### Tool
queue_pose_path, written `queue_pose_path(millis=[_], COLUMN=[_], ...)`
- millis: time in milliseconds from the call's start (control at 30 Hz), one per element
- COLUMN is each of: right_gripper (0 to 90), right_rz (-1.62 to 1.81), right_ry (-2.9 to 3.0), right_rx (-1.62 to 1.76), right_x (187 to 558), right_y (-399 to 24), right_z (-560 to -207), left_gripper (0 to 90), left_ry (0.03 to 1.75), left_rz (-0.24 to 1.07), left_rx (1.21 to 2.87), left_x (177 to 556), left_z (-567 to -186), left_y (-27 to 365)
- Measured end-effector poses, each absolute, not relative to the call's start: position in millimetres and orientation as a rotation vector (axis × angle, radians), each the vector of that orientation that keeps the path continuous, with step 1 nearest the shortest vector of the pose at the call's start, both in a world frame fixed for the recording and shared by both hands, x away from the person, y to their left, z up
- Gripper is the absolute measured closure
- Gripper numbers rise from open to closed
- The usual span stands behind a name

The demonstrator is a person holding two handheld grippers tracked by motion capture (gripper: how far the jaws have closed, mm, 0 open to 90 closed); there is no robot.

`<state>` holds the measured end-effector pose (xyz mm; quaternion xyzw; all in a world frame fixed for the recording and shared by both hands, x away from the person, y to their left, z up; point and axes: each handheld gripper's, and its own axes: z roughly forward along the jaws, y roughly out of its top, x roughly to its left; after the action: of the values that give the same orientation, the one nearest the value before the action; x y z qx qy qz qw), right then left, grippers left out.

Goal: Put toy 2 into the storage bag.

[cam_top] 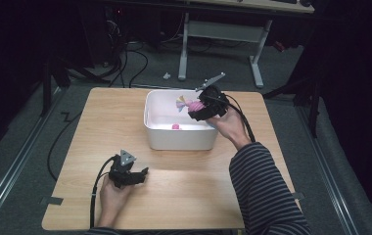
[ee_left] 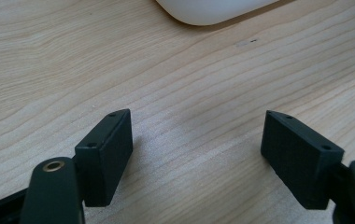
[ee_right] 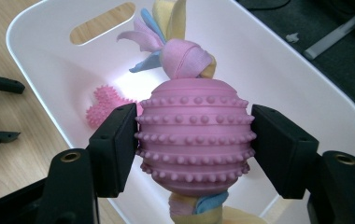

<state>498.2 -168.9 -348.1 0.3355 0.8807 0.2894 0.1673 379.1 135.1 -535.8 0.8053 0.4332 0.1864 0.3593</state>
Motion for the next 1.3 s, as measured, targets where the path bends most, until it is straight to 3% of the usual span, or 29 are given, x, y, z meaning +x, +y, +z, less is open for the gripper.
queue_pose_path(millis=[1133, 1300], right_gripper=[33.7, 30.2], right_rz=[0.768, 0.800], right_ry=[2.648, 2.650], right_rx=[1.034, 1.058], right_x=[500.3, 501.4], right_y=[-164.8, -167.7], right_z=[-380.1, -379.7], left_gripper=[25.4, 25.5], left_ry=[1.117, 1.117], left_rz=[0.480, 0.479], left_rx=[2.075, 2.075], left_x=[379.0, 379.0], left_z=[-535.8, -535.8], left_y=[134.9, 134.8])
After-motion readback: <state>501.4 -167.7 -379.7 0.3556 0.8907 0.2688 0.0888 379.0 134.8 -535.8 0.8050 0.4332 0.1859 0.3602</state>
